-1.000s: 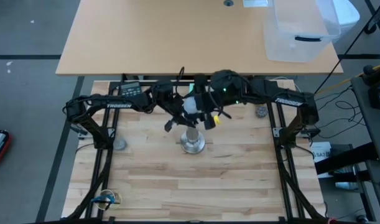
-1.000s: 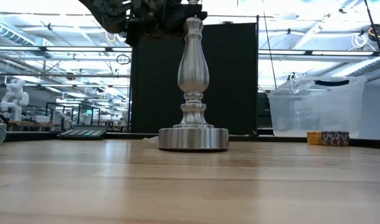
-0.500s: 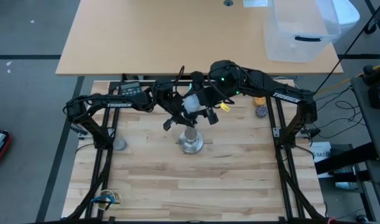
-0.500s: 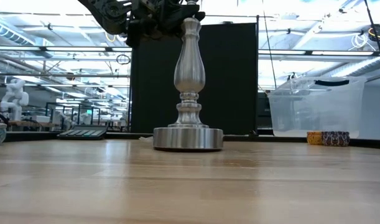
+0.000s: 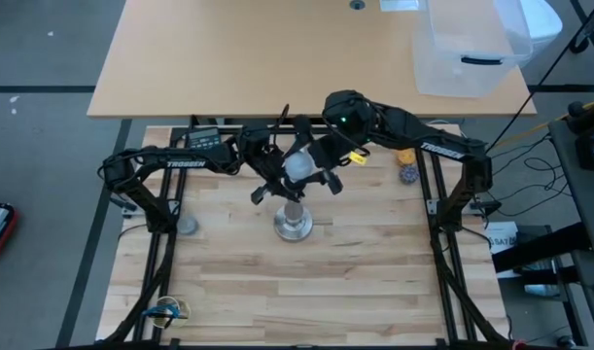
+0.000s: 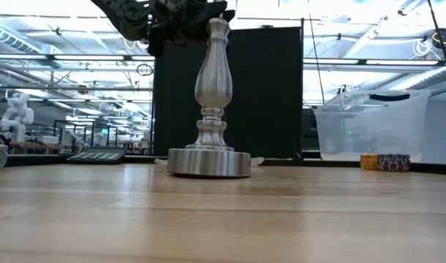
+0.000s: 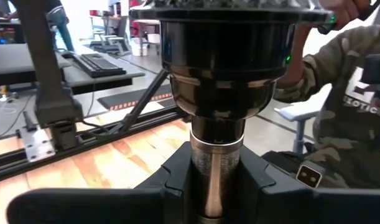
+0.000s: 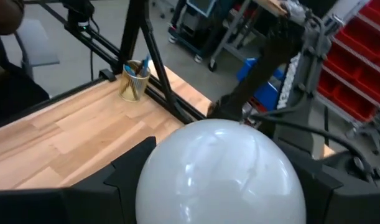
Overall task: Screw lightbulb
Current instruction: Remove the white lightbulb from the desk lamp
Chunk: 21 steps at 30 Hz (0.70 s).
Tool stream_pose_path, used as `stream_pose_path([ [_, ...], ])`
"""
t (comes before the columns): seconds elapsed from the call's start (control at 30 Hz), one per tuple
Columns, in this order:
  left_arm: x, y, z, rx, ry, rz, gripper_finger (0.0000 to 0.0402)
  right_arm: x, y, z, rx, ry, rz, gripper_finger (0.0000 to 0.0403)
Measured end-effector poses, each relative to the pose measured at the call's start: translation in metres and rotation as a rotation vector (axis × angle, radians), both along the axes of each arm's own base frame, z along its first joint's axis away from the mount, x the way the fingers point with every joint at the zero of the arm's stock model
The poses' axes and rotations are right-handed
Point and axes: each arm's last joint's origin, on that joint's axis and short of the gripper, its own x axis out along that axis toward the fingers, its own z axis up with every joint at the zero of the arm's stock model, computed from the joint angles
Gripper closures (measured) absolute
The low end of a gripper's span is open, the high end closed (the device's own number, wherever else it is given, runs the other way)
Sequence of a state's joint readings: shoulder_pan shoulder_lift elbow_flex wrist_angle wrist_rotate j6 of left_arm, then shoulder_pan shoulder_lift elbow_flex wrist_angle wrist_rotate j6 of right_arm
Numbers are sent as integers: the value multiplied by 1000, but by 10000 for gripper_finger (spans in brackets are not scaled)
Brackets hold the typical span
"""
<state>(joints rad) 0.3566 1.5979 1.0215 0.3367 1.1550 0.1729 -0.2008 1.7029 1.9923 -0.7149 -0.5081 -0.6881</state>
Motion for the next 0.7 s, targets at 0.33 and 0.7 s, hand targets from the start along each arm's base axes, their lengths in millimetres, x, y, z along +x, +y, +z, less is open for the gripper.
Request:
stream_pose_path([
  [0.33,-2,-3,-1,1,-25,-91,331,25,-3,-13,30,-45,107,148],
  [0.7,-2,-4,0,0,-37,-129,331,28,-1,-13,46,-100,228,148],
])
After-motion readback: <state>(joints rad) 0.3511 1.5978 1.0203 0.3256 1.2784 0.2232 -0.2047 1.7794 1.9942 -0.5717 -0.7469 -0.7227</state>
